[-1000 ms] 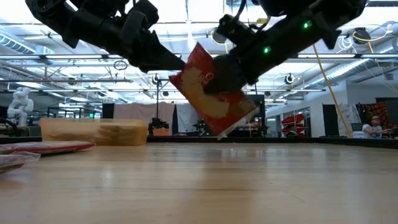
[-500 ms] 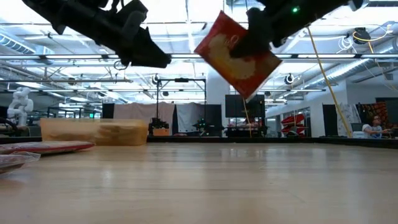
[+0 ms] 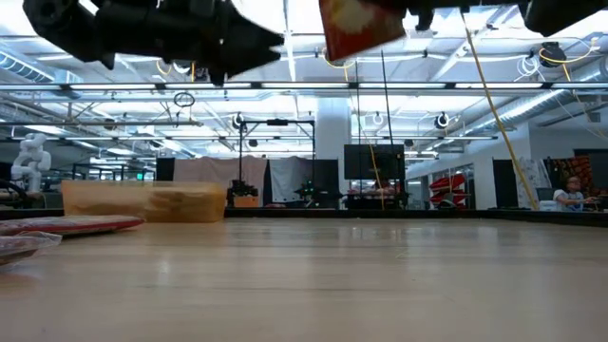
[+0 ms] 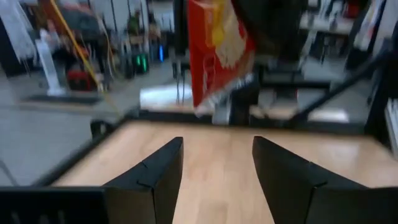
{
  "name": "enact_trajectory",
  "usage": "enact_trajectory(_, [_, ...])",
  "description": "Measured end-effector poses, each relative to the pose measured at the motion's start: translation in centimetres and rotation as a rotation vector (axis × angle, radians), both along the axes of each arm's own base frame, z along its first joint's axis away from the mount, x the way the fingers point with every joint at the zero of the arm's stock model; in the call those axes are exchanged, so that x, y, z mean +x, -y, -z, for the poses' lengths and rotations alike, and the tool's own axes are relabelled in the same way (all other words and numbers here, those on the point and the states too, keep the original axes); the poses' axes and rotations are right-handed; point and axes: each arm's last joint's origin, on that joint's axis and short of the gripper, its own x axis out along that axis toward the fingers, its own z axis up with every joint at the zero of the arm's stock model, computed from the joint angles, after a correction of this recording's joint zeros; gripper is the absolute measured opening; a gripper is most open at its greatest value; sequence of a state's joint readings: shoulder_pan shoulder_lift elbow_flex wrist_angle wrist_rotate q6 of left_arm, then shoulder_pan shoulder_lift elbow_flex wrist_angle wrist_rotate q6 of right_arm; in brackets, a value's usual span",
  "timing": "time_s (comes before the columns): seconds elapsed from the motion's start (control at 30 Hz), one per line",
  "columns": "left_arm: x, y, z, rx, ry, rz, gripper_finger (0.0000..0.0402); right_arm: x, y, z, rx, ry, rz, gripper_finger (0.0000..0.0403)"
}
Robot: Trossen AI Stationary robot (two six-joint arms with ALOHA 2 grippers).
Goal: Sort popcorn bags into baskets
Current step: Put the red popcorn bag into the orange bin
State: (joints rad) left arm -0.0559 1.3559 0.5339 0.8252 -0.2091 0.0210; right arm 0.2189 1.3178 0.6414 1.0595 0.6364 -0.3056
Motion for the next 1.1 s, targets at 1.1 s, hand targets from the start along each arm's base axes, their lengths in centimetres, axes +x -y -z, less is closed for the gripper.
enact_trajectory(1.1, [1.3, -1.8, -0.9, 0.085, 0.211, 0.180, 0.0223, 4.0, 2.6, 1.3, 0.025, 0.211, -0.341, 0.0018])
